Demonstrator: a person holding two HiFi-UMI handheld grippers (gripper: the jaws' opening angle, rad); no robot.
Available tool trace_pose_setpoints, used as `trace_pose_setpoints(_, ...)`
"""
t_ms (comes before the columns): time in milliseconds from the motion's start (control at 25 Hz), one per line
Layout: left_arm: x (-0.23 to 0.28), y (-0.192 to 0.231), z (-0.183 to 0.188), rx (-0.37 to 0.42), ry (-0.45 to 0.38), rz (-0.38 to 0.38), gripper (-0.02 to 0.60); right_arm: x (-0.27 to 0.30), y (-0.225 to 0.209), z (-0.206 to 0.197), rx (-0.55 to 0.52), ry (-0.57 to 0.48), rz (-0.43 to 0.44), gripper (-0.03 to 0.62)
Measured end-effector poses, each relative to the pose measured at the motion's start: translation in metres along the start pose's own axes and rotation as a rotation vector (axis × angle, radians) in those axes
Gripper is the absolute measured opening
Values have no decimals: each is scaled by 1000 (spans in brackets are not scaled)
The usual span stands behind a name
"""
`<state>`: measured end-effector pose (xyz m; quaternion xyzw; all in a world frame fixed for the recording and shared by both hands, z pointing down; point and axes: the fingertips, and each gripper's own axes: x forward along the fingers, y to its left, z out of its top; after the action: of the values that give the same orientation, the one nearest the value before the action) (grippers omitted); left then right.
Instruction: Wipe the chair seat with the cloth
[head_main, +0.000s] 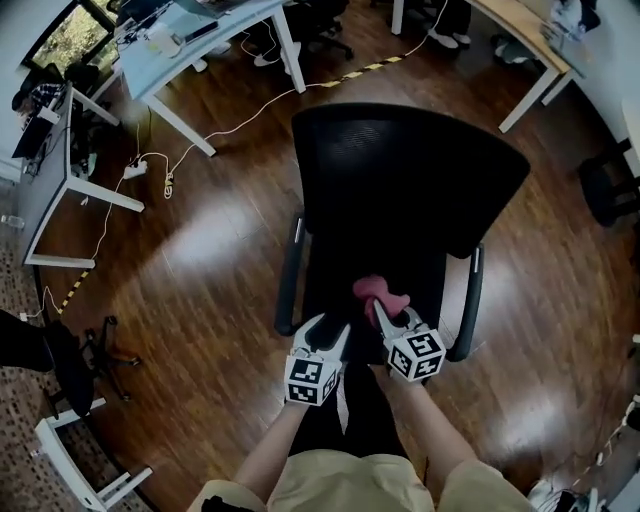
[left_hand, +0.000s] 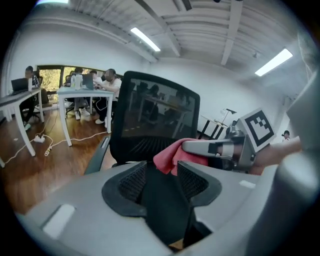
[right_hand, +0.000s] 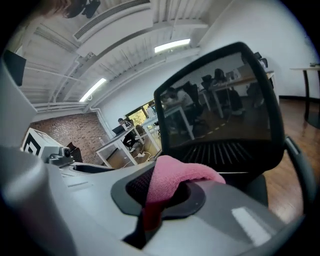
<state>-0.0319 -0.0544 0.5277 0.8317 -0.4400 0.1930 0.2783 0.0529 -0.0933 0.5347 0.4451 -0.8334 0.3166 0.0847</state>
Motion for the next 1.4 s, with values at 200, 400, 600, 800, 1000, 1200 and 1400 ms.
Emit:
trace_pose_setpoints(200, 67, 33, -77, -189, 128, -34, 229, 89, -44, -53, 107, 59, 59, 17)
trace_pose_setpoints(400, 110, 54, -138, -280, 261, -29, 236, 190, -89, -85, 169, 45, 82, 17)
trace_pose_setpoints(600, 110, 69, -162, -327, 295, -46, 236, 280, -79, -102, 174, 39, 192, 18)
trace_pose_setpoints(800, 94, 85, -186, -304, 351, -80, 239, 332, -70, -134, 82, 153, 111, 17)
trace_pose_setpoints(1000, 113, 84, -184, -321, 376, -101, 239, 281, -157, -132, 1, 196, -121, 15)
trace_pose_setpoints(1200, 132, 68, -170, -309, 362, -144, 239, 139, -309, -127, 5, 191, -592, 15)
trace_pose_setpoints(1400, 139, 49, -161, -301, 364, -187, 239, 69, -371, -123, -23, 263, -781, 15)
